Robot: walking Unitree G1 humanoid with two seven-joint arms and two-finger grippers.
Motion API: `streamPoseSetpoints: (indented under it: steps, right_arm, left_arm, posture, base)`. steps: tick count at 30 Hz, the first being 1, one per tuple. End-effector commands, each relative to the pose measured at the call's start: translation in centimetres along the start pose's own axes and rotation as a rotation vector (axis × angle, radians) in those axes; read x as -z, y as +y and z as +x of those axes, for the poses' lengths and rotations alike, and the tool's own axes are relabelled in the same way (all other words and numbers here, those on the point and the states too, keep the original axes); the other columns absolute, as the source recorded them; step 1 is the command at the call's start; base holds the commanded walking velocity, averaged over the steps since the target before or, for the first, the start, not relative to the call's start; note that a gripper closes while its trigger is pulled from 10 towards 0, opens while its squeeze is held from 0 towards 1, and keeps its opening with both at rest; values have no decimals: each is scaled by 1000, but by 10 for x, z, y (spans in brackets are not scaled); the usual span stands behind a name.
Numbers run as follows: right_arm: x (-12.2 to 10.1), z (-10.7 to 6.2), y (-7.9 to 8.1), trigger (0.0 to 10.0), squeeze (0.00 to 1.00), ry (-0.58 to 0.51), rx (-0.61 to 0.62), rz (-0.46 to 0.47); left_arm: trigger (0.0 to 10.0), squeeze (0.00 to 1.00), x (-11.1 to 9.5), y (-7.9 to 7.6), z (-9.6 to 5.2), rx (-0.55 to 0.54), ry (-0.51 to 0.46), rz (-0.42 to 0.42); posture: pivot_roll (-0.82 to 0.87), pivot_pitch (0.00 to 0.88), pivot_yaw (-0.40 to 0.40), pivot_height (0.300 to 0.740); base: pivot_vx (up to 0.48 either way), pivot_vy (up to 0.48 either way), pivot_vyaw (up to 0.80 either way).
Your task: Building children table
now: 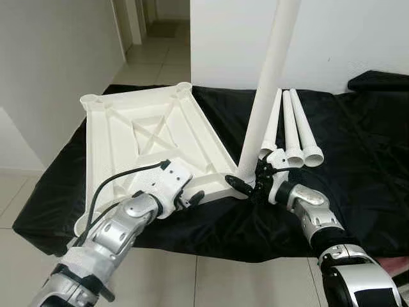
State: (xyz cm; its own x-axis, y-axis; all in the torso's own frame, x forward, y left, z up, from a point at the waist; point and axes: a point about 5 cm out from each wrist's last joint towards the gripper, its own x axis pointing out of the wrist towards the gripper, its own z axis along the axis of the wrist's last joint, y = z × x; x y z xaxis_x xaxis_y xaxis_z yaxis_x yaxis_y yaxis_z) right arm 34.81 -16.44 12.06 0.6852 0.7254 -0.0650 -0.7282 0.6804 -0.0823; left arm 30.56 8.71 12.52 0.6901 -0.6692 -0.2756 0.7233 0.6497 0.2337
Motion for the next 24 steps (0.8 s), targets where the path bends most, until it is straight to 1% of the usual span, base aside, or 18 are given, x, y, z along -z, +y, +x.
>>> streamPoseSetpoints:
  steps: [1,2,3,5,6,7,8,9,10,11,13,16,17,21,23,24]
  right_arm:
    - [-1,0,-1,10000,0,0,-11,-13]
    - [0,0,-2,10000,0,-1,-11,-13]
    - [0,0,-2,10000,0,-1,-11,-13]
    - [1,-2,-3,10000,0,-3,-13,-10]
    - [1,-2,-3,10000,0,-3,-13,-10]
    - [1,-3,-4,10000,0,-2,-16,-6]
    - [1,-3,-4,10000,0,-2,-16,-6]
    - [1,-4,-4,10000,0,-2,-18,-3]
    - [1,-5,-5,10000,0,-2,-20,2]
    - [1,-5,-5,10000,0,-2,-20,2]
    - [1,-6,-6,10000,0,-2,-22,3]
    - [1,-6,-7,10000,0,2,-22,1]
    - [1,-6,-6,10000,0,2,-24,1]
    - [2,-6,-6,10000,0,4,-33,-5]
    - [3,-8,-4,10000,0,12,-68,-8]
    - [3,-8,-4,10000,0,12,-68,-8]
  left_arm:
    - [10000,0,11,-6,0,25,48,-16]
    - [10000,0,12,-13,-3,98,43,-34]
    - [10000,0,12,-13,-3,98,43,-34]
    - [10000,0,13,-23,-8,214,34,-61]
    - [10000,0,13,-23,-8,214,34,-61]
    - [10000,0,13,-28,-11,278,35,-78]
    - [10000,0,13,-28,-11,278,35,-78]
    - [10000,0,14,-30,-12,300,37,-84]
    - [10000,0,12,-35,-16,361,19,-130]
    - [10000,0,12,-35,-16,361,19,-130]
    - [10000,0,10,-38,-18,402,7,-154]
    - [10000,0,15,-35,-14,359,39,-151]
    - [10000,0,15,-35,-14,364,37,-148]
    - [10000,0,14,-37,-16,398,24,-142]
    - [10000,0,13,-41,-21,448,24,-148]
    - [10000,0,13,-41,-21,448,24,-148]
  posture:
    - [12,0,47,740]
    - [10,0,49,740]
    - [10,0,49,740]
    - [7,1,52,740]
    - [7,1,52,740]
    - [7,1,52,740]
    - [7,1,52,740]
    - [7,1,52,740]
    - [7,1,52,740]
    - [7,1,52,740]
    - [2,2,53,740]
    - [2,2,53,740]
    - [0,1,53,740]
    - [0,2,52,740]
    - [0,3,51,740]
    - [0,3,51,740]
  base:
    - [0,0,0]
    - [0,0,0]
    - [0,0,0]
    - [0,0,0]
    - [0,0,0]
    - [0,0,0]
    - [0,0,0]
    - [0,0,0]
    - [0,0,0]
    - [0,0,0]
    - [0,0,0]
    - [0,0,0]
    - [0,0,0]
    - [0,0,0]
    - [0,0,0]
    - [0,0,0]
